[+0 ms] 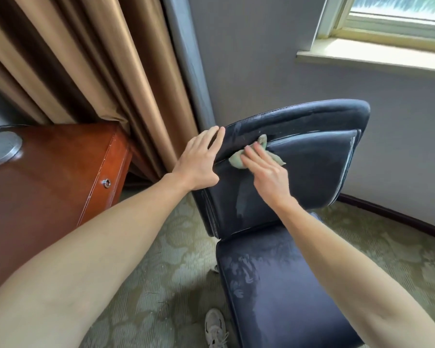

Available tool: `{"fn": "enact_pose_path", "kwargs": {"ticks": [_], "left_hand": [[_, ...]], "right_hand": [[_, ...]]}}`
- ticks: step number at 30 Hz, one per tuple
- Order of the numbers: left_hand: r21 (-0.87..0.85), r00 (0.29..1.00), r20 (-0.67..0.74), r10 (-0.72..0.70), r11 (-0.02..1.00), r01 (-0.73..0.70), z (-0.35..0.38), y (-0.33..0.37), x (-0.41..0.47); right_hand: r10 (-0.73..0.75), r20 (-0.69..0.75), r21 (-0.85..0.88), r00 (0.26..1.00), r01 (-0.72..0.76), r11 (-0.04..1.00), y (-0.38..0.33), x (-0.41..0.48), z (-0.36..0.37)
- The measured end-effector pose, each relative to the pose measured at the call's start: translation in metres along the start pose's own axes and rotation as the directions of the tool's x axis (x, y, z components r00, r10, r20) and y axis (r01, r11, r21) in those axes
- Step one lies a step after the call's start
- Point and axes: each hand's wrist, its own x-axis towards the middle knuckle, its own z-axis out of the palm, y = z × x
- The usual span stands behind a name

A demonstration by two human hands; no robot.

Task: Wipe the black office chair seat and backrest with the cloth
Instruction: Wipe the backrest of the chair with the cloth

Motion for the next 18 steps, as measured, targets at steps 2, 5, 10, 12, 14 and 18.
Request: {"fn": "enact_pose_path", "kwargs": {"ticks": [2, 5, 10, 12, 14, 18], "left_hand": [[-0.003, 1.0, 0.018, 0.002, 1.0, -0.002, -0.001, 0.0, 0.0], [-0.021, 0.999, 0.039, -0.016, 1.0, 0.016, -0.001, -0.001, -0.004], [-0.06, 0.996, 0.086, -0.011, 0.998, 0.016, -0.007, -0.012, -0.014], [-0.062, 0.997, 0.073, -0.016, 0.998, 0.021, -0.008, -0.011, -0.019], [-0.05, 0.998, 0.055, -0.029, 0.998, 0.032, -0.006, -0.009, -0.023], [-0.013, 0.997, 0.041, -0.072, 0.997, 0.073, -0.005, -0.001, -0.026]], "right_hand": [[0.13, -0.032, 0.036, 0.991, -0.128, 0.991, -0.012, 0.001, 0.006], [0.124, -0.067, 0.114, 0.99, -0.116, 0.987, -0.047, -0.003, 0.023], [-0.045, 0.001, 0.135, 0.999, 0.044, 0.99, -0.064, -0.012, 0.026], [-0.14, -0.001, 0.08, 0.99, 0.14, 0.987, -0.05, -0.009, 0.021], [-0.082, 0.025, 0.029, 0.996, 0.081, 0.996, -0.033, -0.006, 0.012], [0.237, 0.034, -0.037, 0.971, -0.236, 0.971, -0.005, 0.002, -0.003]]}}
